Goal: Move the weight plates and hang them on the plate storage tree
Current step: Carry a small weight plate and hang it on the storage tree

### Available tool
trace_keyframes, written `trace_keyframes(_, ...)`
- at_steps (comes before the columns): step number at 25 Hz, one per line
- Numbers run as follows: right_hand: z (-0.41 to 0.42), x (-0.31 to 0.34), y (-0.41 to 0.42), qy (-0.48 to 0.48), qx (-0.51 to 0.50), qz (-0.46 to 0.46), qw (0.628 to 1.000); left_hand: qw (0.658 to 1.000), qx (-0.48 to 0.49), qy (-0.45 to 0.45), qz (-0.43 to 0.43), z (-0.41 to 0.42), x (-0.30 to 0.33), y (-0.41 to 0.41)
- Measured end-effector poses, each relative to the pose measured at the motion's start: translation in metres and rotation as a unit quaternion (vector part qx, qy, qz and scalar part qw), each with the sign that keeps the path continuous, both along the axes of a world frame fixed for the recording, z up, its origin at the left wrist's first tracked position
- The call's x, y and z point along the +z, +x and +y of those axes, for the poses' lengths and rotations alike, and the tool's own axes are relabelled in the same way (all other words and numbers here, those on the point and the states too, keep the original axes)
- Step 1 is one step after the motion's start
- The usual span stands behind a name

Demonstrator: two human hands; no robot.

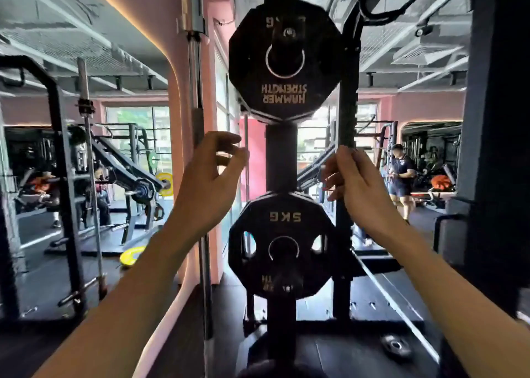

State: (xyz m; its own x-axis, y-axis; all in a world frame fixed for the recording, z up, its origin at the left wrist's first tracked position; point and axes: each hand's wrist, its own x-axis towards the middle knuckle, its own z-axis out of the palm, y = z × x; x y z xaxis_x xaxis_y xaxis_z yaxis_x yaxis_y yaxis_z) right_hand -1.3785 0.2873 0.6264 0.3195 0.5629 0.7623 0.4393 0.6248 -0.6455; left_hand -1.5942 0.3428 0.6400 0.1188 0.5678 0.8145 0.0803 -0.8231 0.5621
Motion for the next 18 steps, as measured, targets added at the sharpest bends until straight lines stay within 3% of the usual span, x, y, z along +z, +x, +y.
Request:
trace_keyframes(9,-0.11,-0.178,-0.052,-0.17,-0.026,0.043,0.984,0.982,-0.012,-0.188,0.013,-0.085,-0.174,-0.064)
trace_keyframes(15,-0.19,-0.307,-0.095,-0.318,-0.043,0.103,0.941,0.946,-0.009,-0.317,0.058,-0.149,-0.303,-0.109)
trace_keyframes(18,-0.227,-0.363,-0.113,-0.389,-0.048,0.137,0.91,0.913,-0.017,-0.397,0.091,-0.189,-0.365,-0.125)
